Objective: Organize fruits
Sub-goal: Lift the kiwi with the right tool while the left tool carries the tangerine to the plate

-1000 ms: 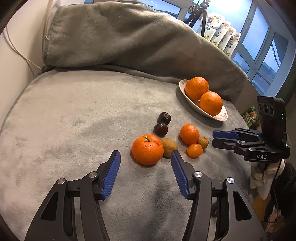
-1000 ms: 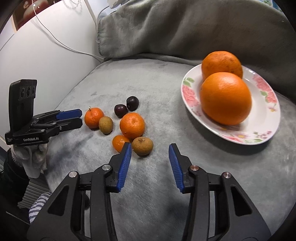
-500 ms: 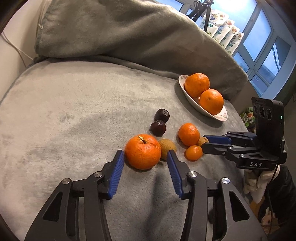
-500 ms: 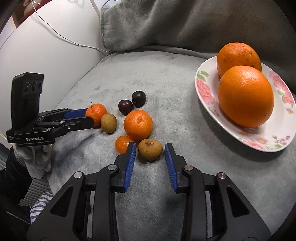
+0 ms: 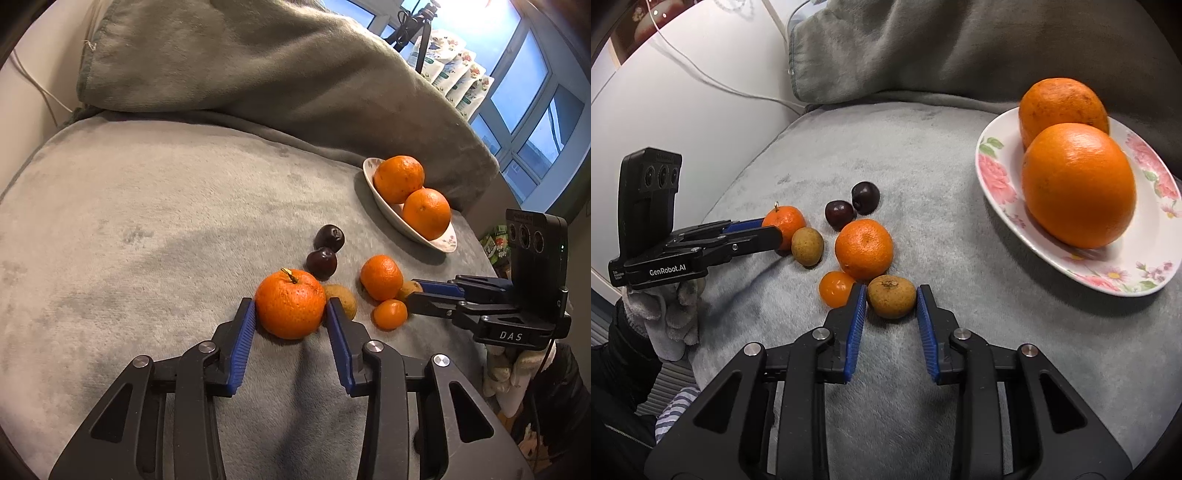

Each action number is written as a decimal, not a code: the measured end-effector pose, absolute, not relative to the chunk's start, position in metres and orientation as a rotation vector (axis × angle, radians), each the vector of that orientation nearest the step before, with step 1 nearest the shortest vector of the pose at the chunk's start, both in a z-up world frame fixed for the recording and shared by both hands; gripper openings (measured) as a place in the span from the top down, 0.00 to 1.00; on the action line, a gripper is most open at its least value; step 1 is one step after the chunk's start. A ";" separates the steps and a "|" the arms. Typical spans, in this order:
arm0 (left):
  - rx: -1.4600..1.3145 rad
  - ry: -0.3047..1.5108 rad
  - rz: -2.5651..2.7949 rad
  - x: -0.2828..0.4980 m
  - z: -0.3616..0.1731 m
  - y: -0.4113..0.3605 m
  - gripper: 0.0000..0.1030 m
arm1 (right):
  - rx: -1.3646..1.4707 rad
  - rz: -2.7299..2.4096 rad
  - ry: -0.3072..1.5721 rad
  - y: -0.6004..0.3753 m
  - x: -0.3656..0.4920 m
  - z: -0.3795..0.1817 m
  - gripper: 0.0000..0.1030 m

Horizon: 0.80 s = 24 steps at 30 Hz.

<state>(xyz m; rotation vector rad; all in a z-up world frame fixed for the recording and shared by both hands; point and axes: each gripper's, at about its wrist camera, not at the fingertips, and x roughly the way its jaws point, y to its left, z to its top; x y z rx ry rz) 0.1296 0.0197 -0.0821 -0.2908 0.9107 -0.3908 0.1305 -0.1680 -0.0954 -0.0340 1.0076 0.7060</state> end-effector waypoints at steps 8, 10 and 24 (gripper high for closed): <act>-0.310 0.892 -0.376 0.126 -0.076 0.025 0.64 | -0.010 0.682 0.973 -0.187 0.125 -0.084 0.72; -0.308 0.884 -0.380 0.125 -0.073 0.023 0.64 | -0.003 0.670 0.958 -0.193 0.122 -0.079 0.72; -0.270 0.838 -0.468 0.142 -0.044 -0.020 0.64 | 0.012 0.530 0.845 -0.259 0.120 -0.037 0.72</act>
